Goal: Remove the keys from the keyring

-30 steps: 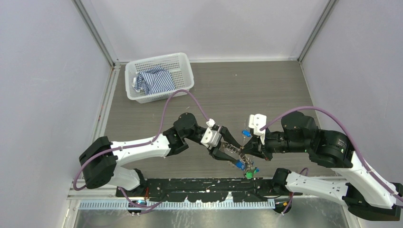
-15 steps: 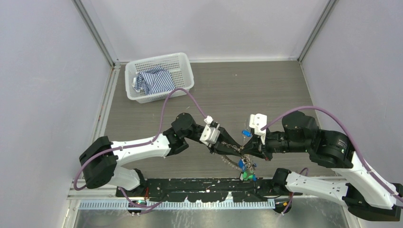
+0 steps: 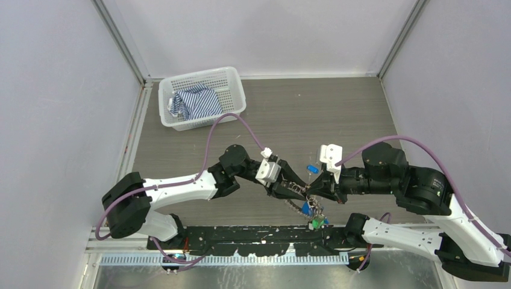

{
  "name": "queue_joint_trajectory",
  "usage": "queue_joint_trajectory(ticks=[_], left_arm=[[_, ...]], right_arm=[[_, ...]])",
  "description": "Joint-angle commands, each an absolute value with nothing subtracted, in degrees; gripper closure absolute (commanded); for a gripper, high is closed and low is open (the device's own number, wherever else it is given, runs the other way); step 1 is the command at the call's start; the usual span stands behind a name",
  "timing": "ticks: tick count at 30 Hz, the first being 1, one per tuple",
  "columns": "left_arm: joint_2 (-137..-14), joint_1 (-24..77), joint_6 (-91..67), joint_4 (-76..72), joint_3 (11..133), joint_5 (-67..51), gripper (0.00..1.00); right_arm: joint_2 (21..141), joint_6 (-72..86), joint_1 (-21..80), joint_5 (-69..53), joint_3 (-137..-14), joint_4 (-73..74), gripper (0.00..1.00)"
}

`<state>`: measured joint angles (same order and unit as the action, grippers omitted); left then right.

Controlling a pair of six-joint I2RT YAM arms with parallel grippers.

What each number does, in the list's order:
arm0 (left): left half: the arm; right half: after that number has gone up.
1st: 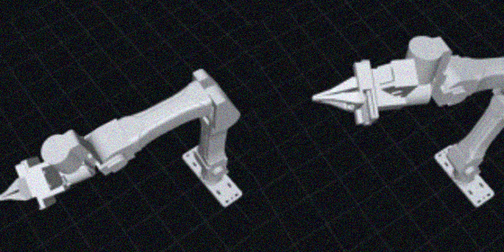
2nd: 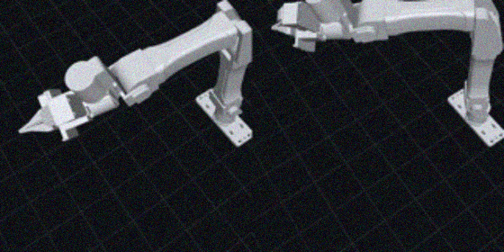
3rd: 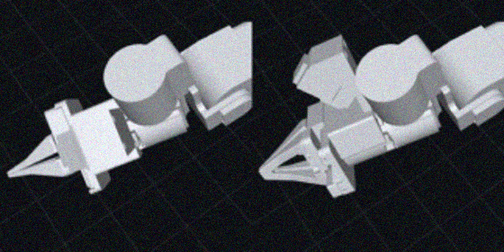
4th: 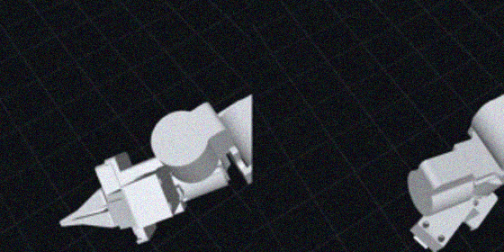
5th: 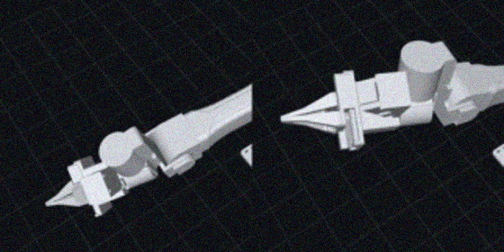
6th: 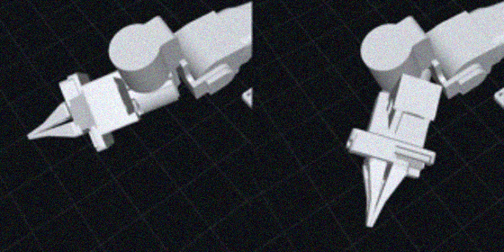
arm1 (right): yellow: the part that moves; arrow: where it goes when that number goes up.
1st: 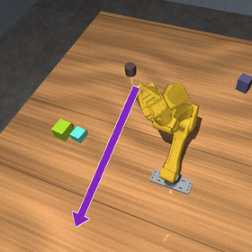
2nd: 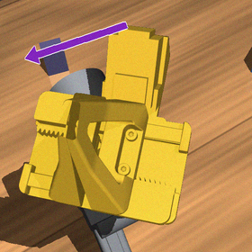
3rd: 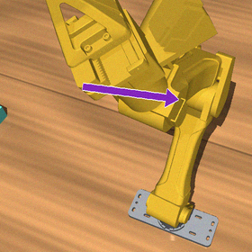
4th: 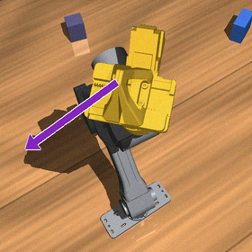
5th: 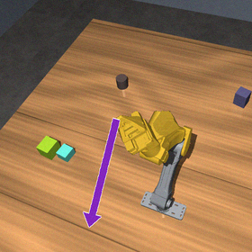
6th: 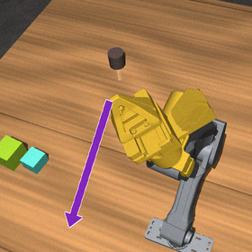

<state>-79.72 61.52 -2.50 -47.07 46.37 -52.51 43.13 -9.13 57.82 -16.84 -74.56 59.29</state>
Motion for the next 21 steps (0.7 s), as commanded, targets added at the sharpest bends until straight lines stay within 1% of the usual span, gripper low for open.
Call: queue_joint_trajectory(ticks=[1, 6, 8, 9, 10, 11, 15, 21], left_arm=[[-79.9, 61.9, -2.2, -50.7, 46.0, -51.6, 0.66], [-80.0, 61.9, -4.0, -52.9, 45.9, -51.5, 0.73], [-79.9, 61.8, -4.7, -52.9, 45.8, -51.1, 0.79], [-79.7, 61.8, -4.9, -52.5, 45.7, -50.6, 0.85], [-79.4, 61.8, -4.8, -51.7, 45.6, -49.8, 0.94], [-79.0, 61.8, -4.5, -50.3, 45.5, -48.6, 0.99], [-76.0, 61.9, -0.3, -39.2, 45.7, -36.8, 1.00], [-72.8, 62.7, 3.0, -31.6, 45.7, -19.8, 1.00]], right_arm=[[43.1, -8.8, 57.8, -18.7, -76.2, 52.3, 0.99], [43.2, -9.0, 57.8, -18.9, -75.8, 52.2, 0.99], [43.5, -9.3, 57.8, -18.7, -75.6, 52.9, 0.99], [43.7, -9.5, 57.8, -18.4, -75.5, 53.4, 0.99], [43.9, -9.7, 57.8, -18.0, -75.5, 53.7, 0.99], [44.0, -9.7, 57.8, -17.7, -75.4, 54.1, 0.99], [44.0, -10.1, 57.8, -15.9, -75.5, 56.2, 0.99], [45.9, -11.4, 57.8, -13.0, -74.0, 58.9, 0.99]])
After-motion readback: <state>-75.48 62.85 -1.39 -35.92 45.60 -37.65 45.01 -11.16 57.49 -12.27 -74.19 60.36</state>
